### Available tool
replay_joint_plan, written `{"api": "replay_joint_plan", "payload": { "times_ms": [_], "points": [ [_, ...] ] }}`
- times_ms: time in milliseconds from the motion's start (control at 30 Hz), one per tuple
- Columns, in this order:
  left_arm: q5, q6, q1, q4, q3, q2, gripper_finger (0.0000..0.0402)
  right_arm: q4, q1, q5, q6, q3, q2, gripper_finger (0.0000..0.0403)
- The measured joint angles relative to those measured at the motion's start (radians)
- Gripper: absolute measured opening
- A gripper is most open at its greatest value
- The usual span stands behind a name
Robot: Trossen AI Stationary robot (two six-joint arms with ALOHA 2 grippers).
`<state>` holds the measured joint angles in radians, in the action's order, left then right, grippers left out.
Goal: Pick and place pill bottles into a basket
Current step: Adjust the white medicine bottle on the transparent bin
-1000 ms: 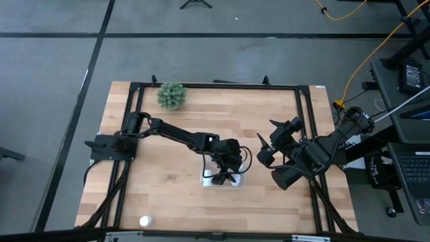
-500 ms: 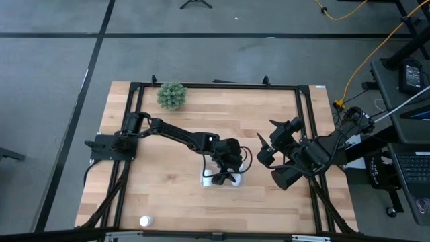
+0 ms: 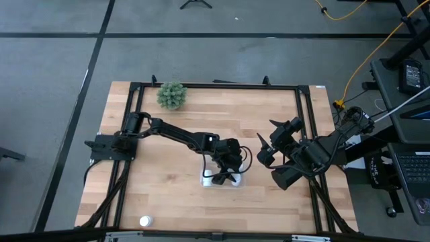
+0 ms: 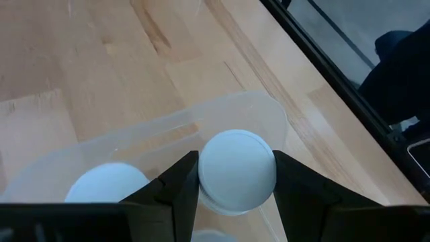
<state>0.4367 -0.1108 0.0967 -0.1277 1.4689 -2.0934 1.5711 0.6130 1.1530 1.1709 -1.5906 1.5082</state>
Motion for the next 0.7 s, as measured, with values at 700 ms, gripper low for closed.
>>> {"api": "replay_joint_plan", "payload": {
  "times_ms": [700],
  "points": [
    [0.006,0.008,0.001,0.025,0.0,-0.035,0.0191,0.0,0.0,0.0,-0.002,0.0,0.0,0.0308]
  ]
}}
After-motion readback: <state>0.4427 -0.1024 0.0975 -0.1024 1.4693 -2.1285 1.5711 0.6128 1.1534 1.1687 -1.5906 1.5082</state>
